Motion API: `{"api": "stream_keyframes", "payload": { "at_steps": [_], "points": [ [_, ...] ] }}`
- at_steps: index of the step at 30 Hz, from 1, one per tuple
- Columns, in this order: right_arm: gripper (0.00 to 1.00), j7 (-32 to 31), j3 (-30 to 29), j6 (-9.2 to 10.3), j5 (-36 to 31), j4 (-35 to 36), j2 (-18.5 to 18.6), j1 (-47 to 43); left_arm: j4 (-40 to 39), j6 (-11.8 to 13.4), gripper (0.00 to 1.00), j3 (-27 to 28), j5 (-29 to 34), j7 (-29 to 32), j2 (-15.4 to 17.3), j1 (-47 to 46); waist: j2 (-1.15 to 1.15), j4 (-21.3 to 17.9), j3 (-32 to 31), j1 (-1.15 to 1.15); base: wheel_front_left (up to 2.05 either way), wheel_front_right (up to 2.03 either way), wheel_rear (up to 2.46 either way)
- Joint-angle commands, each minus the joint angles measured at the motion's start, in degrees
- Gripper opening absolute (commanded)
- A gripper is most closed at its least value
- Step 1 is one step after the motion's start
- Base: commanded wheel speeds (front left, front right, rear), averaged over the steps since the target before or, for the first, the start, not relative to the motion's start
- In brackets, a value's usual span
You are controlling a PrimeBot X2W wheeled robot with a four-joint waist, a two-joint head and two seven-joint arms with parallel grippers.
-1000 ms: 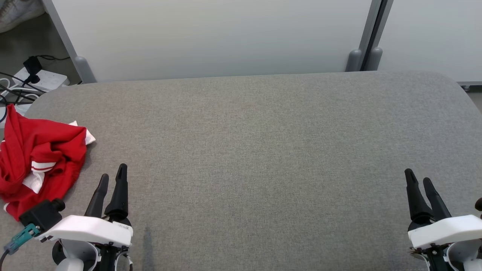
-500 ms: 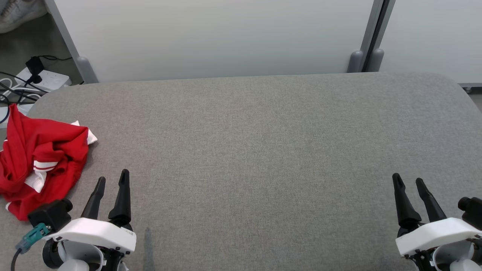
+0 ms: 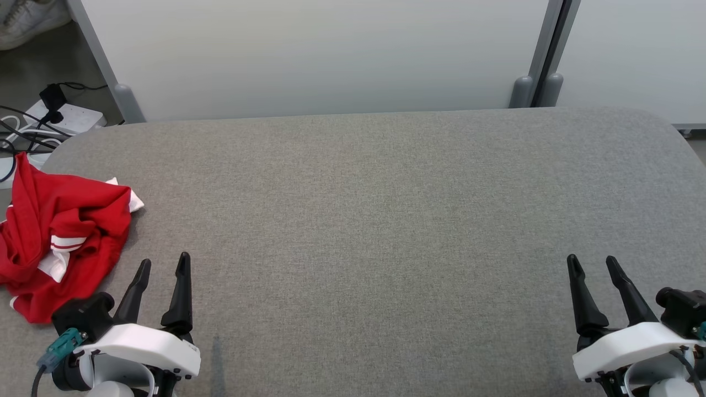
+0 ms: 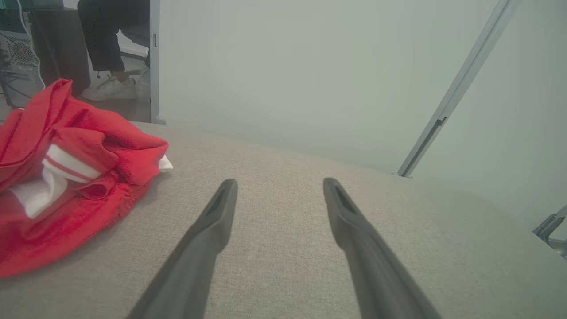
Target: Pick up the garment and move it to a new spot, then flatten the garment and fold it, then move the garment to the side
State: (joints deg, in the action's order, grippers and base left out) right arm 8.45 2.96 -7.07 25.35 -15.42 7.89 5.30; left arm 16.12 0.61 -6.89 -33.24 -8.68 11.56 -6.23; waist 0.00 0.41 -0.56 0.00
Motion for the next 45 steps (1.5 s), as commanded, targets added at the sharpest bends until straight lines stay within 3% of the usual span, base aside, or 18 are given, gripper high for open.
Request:
{"api": "stream_keyframes", "payload": {
  "at_steps": [1, 25, 34, 45],
  "points": [
    [1.00, 1.22, 1.36, -0.35, -2.19, 1.28, 1.31, 2.01, -1.15, 0.65, 1.00, 1.21, 2.03, -0.99, 1.45, -3.20, 0.00, -0.07, 0.00, 0.00, 0.00, 0.00, 0.00],
    [1.00, 5.26, 1.34, -0.40, -14.76, -0.56, 0.44, 1.48, 3.08, 0.77, 1.00, 1.08, 10.13, -4.17, 2.33, -3.91, 0.00, 0.08, -0.40, 0.00, 0.00, 0.00, 0.00],
    [1.00, 6.54, 0.57, -0.42, -17.31, -0.34, -0.28, 0.93, 3.42, 1.45, 1.00, 0.43, 13.20, -4.47, 2.61, -4.39, 0.00, 0.00, -0.60, 0.00, 0.00, 0.00, 0.00],
    [1.00, 6.54, 0.85, -0.42, -15.58, -0.59, -0.86, 0.74, 3.68, 1.93, 1.00, 0.41, 12.05, -3.69, 2.53, -4.29, 0.00, -0.12, -0.67, 0.00, 0.00, 0.00, 0.00]
  ]
}}
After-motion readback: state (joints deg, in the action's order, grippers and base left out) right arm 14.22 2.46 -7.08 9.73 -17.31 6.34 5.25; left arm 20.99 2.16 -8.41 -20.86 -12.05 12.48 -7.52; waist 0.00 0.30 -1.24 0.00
